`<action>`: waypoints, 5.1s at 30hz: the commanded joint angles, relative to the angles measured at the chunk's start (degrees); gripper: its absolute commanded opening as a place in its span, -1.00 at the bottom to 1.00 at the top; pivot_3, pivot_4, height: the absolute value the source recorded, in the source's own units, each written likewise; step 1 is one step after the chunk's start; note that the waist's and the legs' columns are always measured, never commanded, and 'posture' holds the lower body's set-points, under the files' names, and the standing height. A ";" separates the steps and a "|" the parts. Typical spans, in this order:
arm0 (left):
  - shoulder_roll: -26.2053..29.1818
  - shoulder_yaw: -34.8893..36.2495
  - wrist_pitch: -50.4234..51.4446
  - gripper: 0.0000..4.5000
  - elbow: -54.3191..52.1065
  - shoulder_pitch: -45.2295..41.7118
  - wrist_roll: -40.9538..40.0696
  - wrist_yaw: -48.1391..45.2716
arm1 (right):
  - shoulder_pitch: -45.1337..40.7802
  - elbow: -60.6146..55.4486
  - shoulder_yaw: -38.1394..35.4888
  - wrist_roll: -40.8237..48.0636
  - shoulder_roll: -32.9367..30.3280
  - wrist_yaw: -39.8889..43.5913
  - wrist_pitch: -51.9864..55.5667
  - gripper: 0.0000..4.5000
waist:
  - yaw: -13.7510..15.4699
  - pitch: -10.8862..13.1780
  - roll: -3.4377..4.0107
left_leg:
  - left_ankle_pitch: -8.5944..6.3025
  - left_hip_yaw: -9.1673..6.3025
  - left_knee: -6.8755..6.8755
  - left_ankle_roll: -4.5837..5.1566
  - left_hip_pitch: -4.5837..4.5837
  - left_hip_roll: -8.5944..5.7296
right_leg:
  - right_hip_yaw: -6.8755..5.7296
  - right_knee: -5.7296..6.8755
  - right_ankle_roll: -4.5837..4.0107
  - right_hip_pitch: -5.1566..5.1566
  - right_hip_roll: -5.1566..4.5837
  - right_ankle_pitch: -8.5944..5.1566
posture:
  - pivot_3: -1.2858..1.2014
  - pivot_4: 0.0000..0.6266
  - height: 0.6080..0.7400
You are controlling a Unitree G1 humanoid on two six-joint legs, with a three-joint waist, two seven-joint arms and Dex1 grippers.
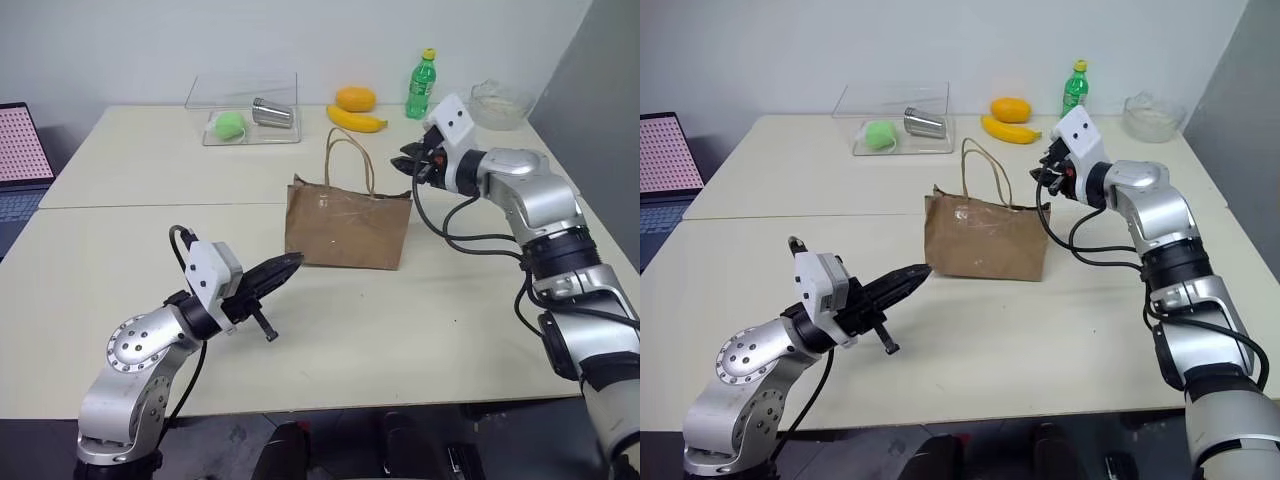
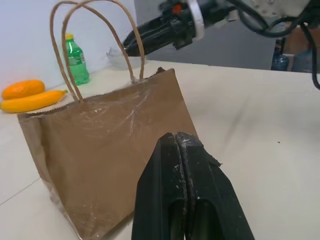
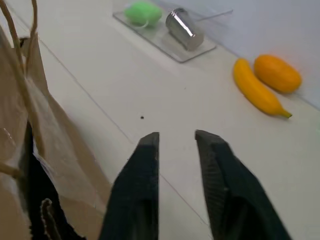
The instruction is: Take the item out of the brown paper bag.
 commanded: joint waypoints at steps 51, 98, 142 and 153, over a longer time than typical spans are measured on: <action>34.68 0.88 2.73 -0.72 8.99 -10.26 -9.34 -29.51 | 39.37 -68.54 -6.11 12.58 -14.08 21.88 26.89 -1.00 | 0.29 0.06 0.18 | -0.02 -0.13 -0.06 0.00 -0.05 0.08 | -0.16 -0.04 0.01 0.03 0.07 -0.01 | 0.03 -0.52 1.00; 7.19 -32.07 -62.25 -0.26 40.30 -23.38 21.62 -32.13 | 69.89 -97.52 -23.16 55.72 -24.61 -28.50 29.40 -1.00 | 1.52 0.02 0.13 | -0.04 -0.18 0.00 0.06 0.73 0.03 | -0.14 -0.26 0.09 1.01 0.08 -0.05 | 0.03 -0.52 1.00; 6.46 -25.90 -36.16 -1.00 30.90 -28.34 13.36 -26.77 | 59.86 -77.28 21.04 1.62 -12.28 -12.12 13.41 0.00 | 1.52 0.03 0.09 | -0.04 -0.21 -0.04 0.05 0.76 0.02 | -0.14 -0.36 0.41 1.02 0.08 -0.26 | 0.03 -0.52 1.00; 2.47 -19.36 -15.18 -1.00 30.49 -38.14 7.20 -17.31 | 64.68 -72.98 20.66 -2.96 -10.03 -10.65 12.23 0.00 | 1.47 0.03 0.08 | -0.04 -0.24 -0.03 0.05 0.79 0.01 | -0.15 -0.29 0.44 1.03 0.09 -0.28 | 0.03 -0.52 1.00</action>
